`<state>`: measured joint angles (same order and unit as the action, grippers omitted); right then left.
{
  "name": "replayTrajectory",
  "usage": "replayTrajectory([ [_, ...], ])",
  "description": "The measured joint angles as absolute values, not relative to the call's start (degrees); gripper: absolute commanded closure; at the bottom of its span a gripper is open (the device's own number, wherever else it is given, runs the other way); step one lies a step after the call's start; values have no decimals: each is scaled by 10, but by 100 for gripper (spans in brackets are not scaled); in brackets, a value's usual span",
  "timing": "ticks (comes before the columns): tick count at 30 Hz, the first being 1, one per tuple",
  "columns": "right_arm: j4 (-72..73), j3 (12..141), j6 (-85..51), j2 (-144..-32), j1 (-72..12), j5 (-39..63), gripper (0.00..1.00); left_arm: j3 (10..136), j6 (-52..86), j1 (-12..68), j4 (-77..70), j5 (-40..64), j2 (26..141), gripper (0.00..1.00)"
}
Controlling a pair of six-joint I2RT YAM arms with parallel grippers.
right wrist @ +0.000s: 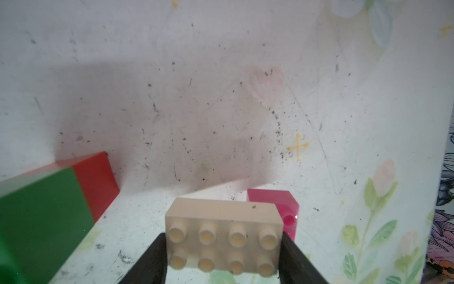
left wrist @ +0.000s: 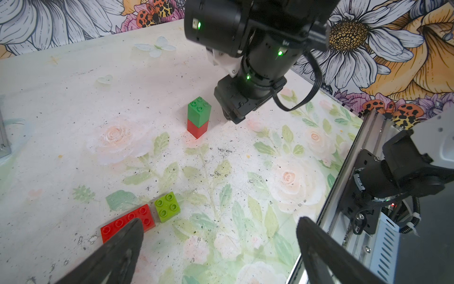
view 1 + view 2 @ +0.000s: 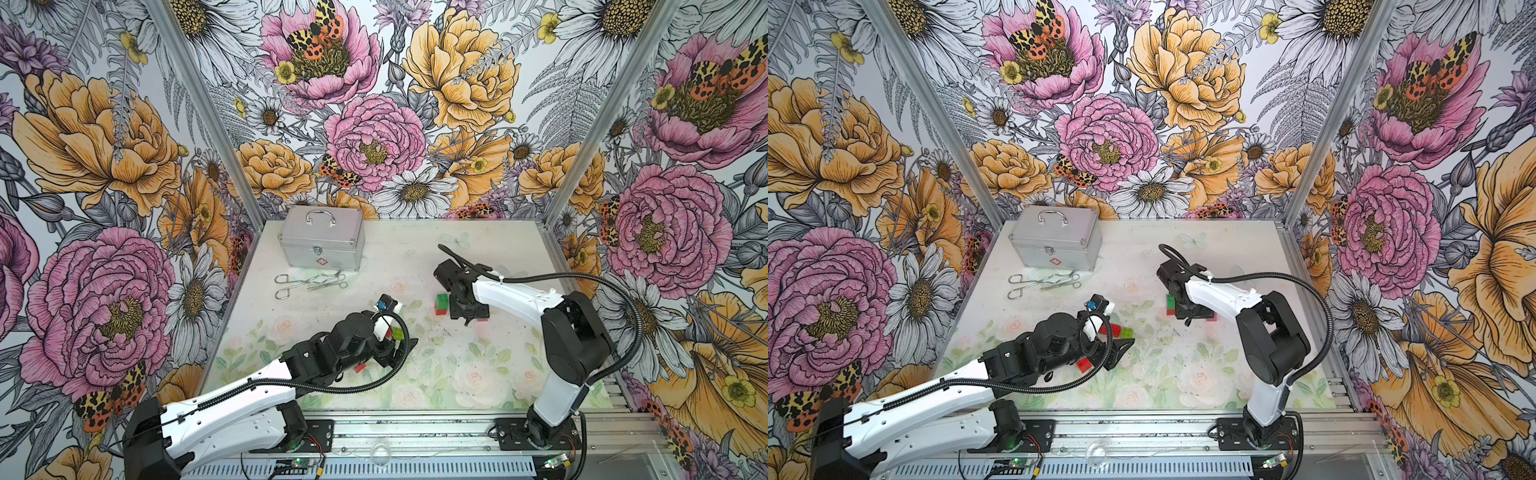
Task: Assemble the letter r with lego
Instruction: Pick up the lego brick from the center of the board, then assemble the lego brick with the lego brick.
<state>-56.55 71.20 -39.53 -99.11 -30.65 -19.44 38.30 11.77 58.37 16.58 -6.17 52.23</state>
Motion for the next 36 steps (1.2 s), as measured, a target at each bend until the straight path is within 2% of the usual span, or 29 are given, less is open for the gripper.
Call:
replayTrajectory([
  [9, -570, 723, -343, -915, -251, -131, 56, 395, 118, 584, 168, -64, 533, 1],
  [19, -567, 765, -299, -919, -250, -59, 58, 425, 118, 591, 167, -63, 566, 1],
  [36, -555, 811, -245, -978, -250, -7, 59, 432, 118, 606, 168, -80, 587, 1],
])
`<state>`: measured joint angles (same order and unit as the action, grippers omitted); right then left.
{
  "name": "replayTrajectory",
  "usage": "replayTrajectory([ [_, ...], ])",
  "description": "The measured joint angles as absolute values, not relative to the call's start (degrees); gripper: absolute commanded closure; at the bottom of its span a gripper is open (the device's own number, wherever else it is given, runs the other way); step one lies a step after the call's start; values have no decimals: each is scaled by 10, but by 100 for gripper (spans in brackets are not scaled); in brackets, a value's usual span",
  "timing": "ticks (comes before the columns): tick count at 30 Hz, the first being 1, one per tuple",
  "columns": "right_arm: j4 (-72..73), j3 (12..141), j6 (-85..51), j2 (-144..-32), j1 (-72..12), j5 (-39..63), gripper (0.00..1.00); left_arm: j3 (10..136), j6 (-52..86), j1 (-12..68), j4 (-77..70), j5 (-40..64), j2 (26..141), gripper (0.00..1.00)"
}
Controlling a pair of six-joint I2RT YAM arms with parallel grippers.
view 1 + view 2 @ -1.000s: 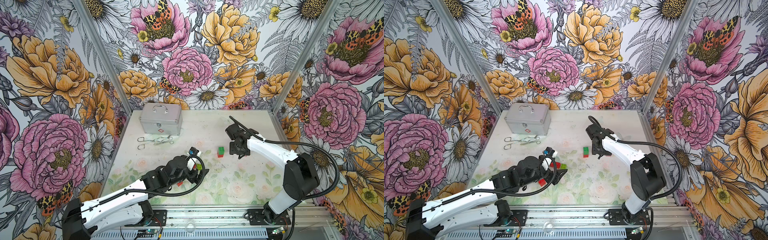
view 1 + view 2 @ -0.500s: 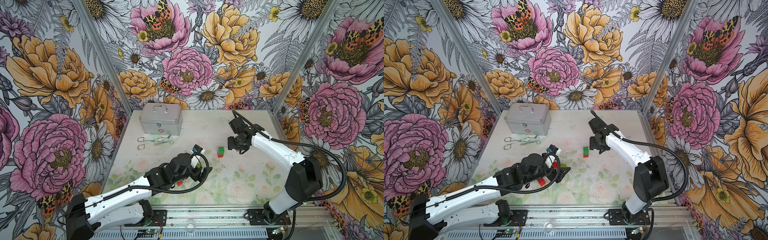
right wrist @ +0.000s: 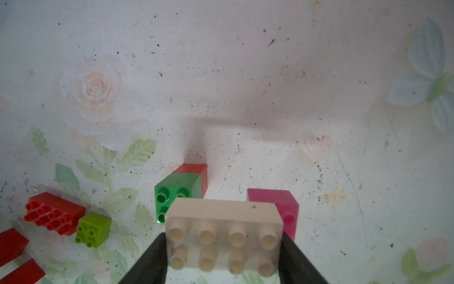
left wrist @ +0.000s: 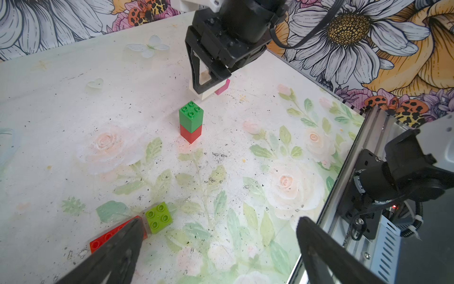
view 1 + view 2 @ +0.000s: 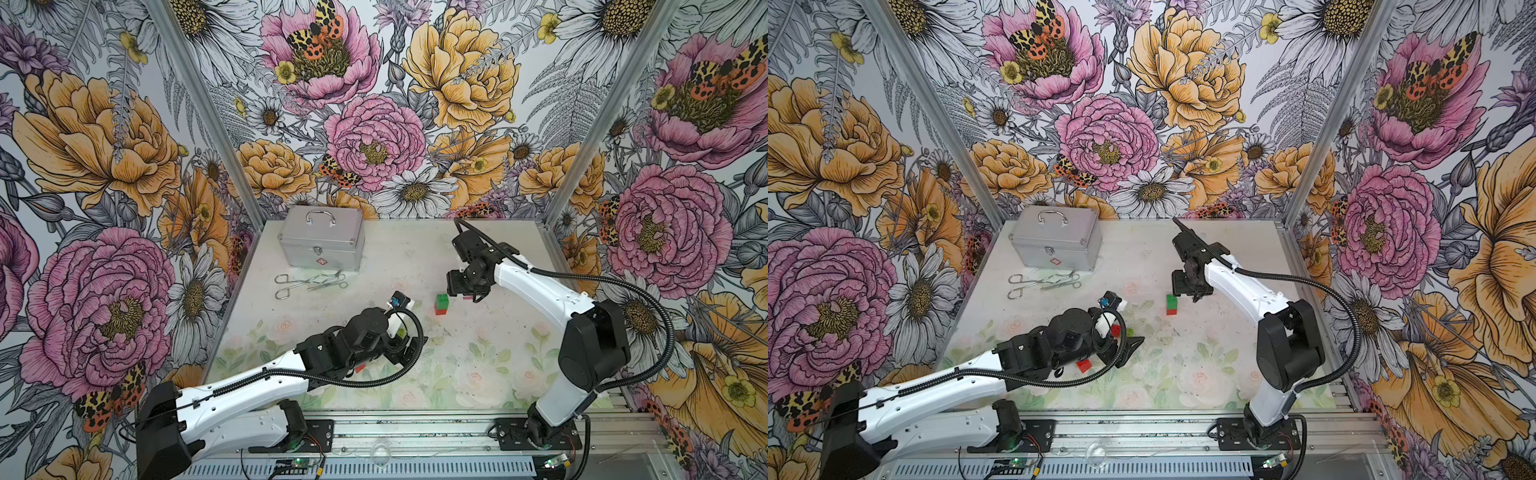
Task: Assemble the letter r with lego
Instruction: Assemble the lego brick with the lego brick.
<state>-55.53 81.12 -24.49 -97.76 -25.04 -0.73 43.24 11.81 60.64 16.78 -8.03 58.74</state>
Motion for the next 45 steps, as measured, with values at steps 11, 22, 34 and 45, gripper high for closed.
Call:
replayTrajectory([
  [11, -548, 815, -243, -992, -260, -1, 60, 432, 120, 606, 168, -86, 587, 1],
  [22, -544, 825, -244, -1007, -275, -1, 60, 432, 120, 606, 168, -91, 577, 1],
  [34, -543, 827, -245, -1018, -279, -1, 60, 431, 120, 606, 168, -94, 573, 1],
  [45, -543, 827, -245, -1020, -283, -1, 60, 429, 120, 606, 167, -94, 573, 1],
])
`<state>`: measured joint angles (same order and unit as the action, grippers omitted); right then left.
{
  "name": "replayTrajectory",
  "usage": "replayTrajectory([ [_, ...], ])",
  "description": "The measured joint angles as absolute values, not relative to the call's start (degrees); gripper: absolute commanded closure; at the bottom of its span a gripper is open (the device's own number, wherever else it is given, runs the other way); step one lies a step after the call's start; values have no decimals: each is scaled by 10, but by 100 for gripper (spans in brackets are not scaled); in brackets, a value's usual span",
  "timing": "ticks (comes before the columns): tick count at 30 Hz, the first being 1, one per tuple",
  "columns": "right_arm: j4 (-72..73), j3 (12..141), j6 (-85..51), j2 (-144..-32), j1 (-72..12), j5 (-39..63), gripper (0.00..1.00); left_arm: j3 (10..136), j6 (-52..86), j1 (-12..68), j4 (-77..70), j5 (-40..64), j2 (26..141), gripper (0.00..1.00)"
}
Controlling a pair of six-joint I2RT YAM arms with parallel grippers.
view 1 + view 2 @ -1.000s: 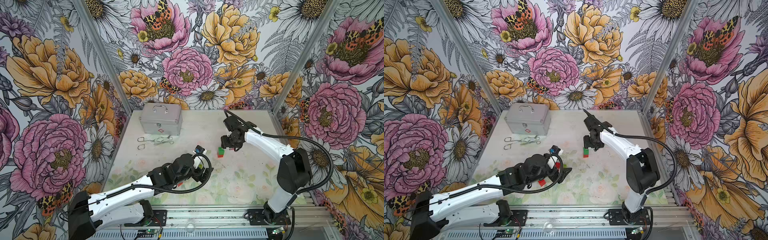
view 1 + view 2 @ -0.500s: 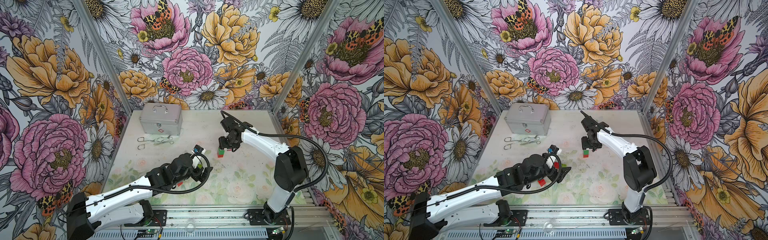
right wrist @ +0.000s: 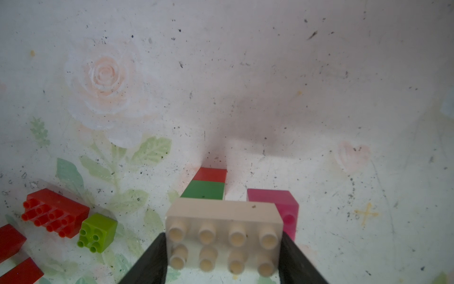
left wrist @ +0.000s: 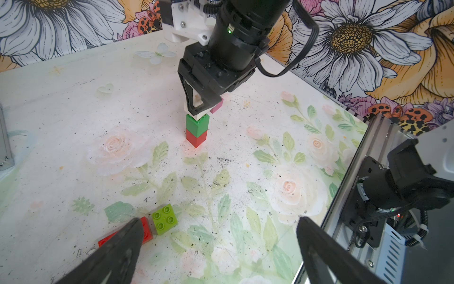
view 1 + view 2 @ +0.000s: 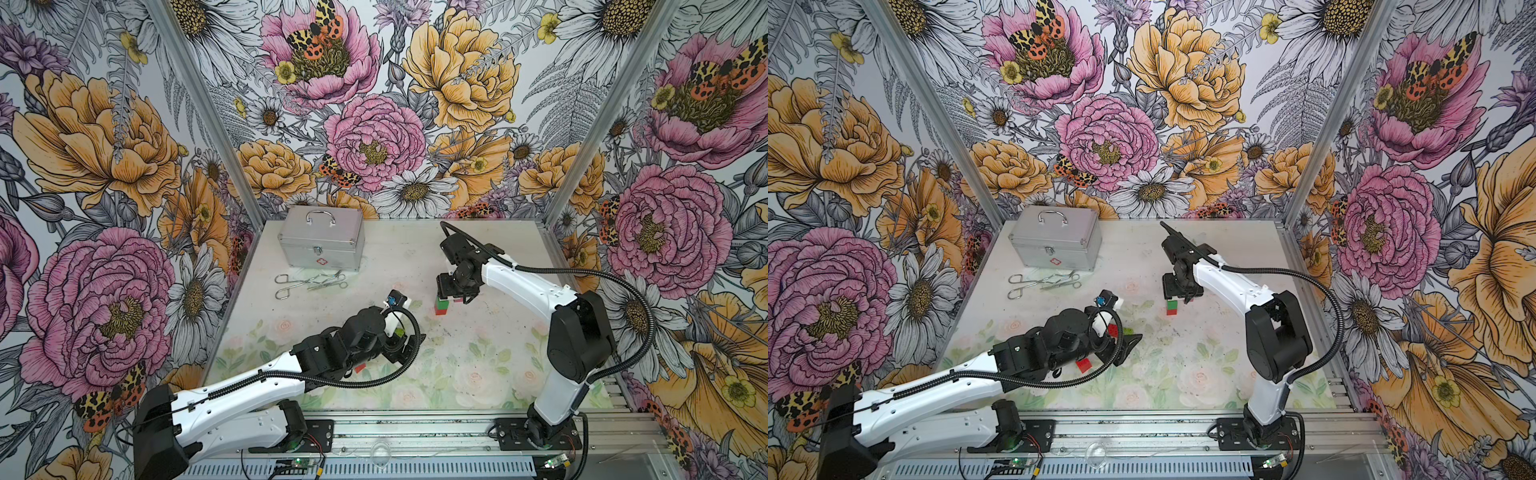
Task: Assemble the letter r with lego
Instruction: Assemble the lego brick with the lego brick.
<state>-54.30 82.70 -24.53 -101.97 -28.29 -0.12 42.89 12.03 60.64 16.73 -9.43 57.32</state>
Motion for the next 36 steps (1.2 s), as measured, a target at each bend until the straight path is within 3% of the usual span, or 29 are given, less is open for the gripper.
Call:
replayTrajectory([
  [36, -543, 823, -258, -1016, -286, -10, 61, 424, 122, 608, 167, -94, 565, 1],
])
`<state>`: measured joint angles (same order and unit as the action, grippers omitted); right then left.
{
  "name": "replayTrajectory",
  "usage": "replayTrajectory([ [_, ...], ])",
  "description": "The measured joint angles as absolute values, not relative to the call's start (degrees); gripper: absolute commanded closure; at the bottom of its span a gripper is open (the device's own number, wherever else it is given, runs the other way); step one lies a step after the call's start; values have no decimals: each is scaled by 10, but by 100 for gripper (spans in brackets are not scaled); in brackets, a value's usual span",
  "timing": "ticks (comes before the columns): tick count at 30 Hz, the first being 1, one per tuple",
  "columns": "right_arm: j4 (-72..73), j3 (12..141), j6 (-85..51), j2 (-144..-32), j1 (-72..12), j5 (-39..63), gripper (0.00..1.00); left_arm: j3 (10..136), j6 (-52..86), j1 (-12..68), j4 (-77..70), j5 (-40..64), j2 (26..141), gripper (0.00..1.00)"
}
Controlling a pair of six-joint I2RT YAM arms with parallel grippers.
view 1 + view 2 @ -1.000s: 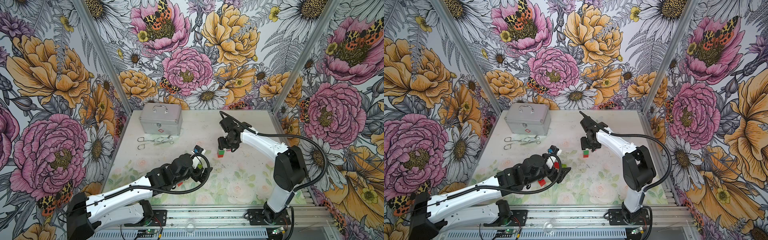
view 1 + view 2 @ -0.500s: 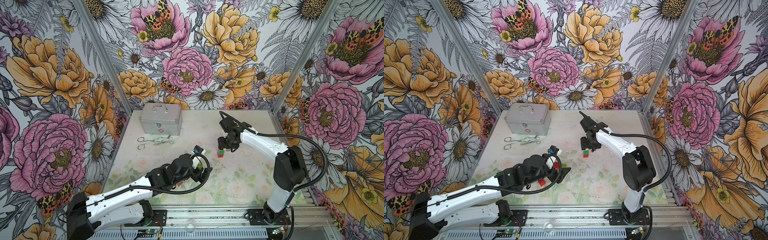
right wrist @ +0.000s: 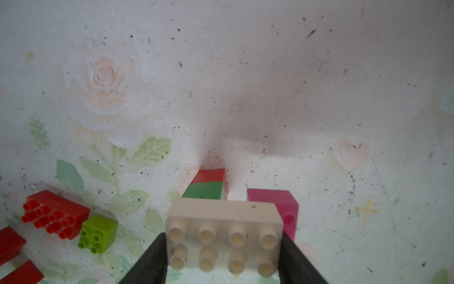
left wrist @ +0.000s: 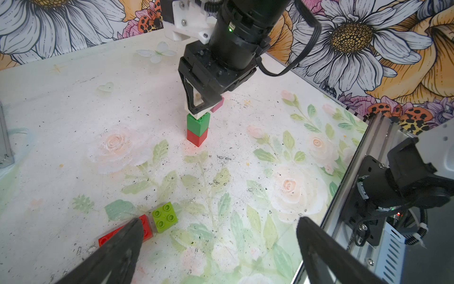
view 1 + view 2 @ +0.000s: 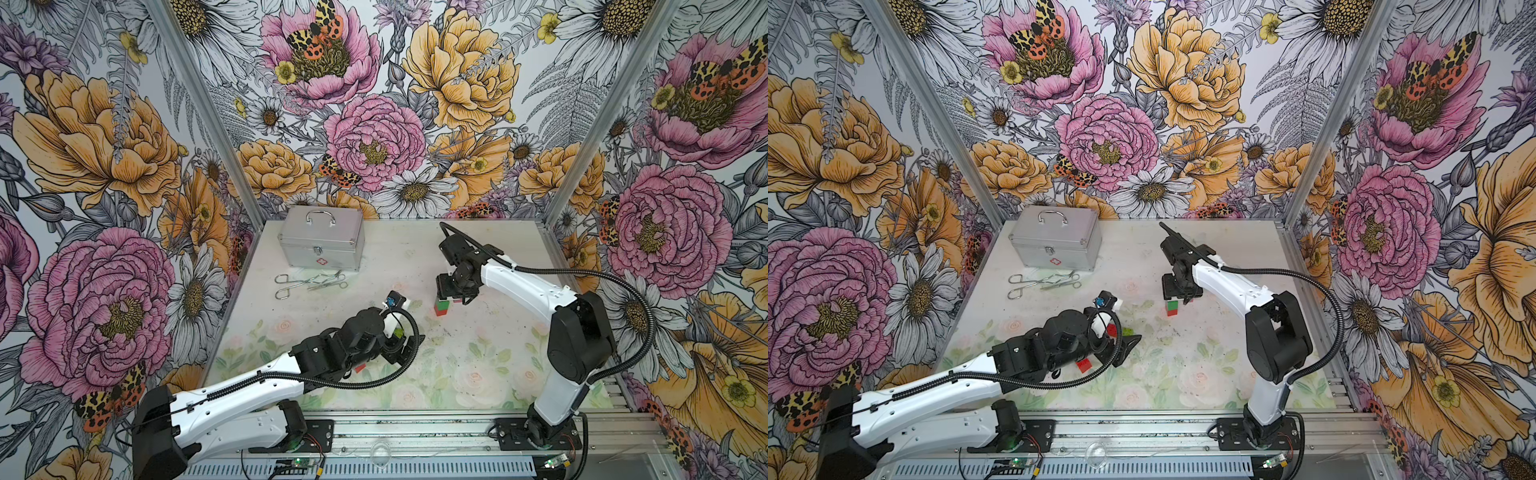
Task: Assemble the letter r with lego
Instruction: Assemble the lego brick with the lego brick.
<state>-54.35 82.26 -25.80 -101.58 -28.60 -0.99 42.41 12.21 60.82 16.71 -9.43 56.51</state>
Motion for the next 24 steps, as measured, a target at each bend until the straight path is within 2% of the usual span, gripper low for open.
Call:
replayTrajectory([
  [24, -557, 822, -229, -1011, -293, -12, 61, 406, 131, 611, 167, -96, 536, 1],
])
